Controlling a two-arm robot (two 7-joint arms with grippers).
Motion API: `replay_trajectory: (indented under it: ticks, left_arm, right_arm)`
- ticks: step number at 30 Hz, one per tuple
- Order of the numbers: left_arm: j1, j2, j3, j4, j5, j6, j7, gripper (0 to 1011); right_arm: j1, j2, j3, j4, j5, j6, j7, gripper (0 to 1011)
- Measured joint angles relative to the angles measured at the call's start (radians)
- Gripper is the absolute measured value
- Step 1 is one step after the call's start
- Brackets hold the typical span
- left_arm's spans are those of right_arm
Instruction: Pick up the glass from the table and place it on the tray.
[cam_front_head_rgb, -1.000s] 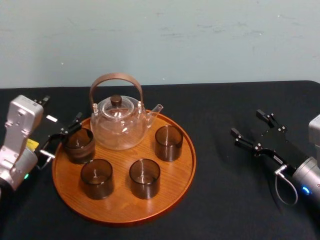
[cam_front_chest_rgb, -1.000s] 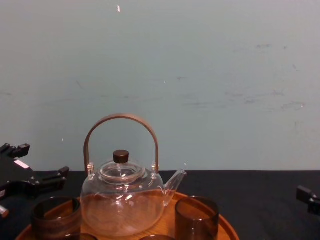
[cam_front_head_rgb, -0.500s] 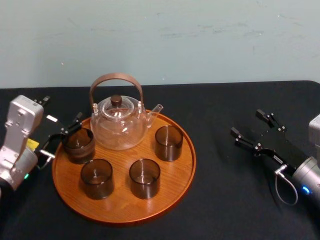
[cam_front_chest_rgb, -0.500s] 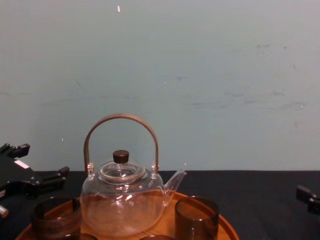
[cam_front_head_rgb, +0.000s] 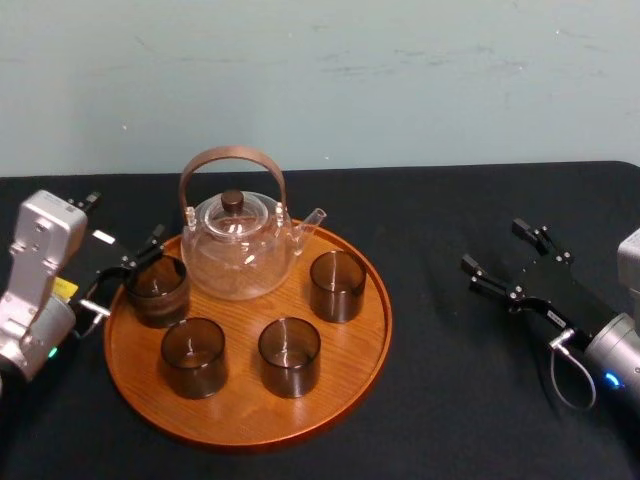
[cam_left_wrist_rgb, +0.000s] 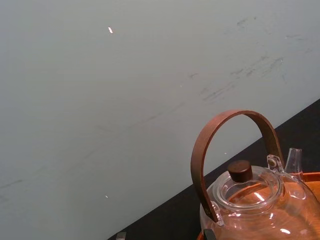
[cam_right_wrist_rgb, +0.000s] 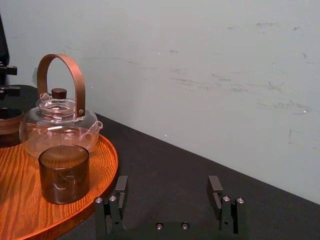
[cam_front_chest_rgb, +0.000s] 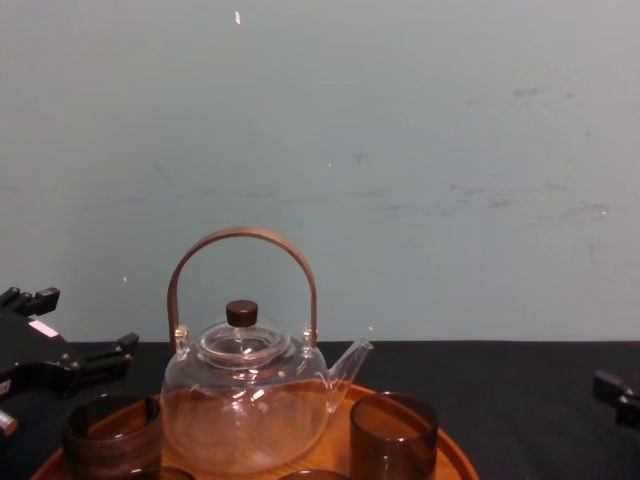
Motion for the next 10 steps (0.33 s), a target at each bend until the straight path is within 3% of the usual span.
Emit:
replay_trajectory:
  ticks: [10]
  left_arm:
    - [0.000,0.000,0.000,0.000,0.000,0.000,0.000,1001]
  right_arm:
    - [0.000,0.000,0.000,0.000,0.000,0.000,0.000,1002]
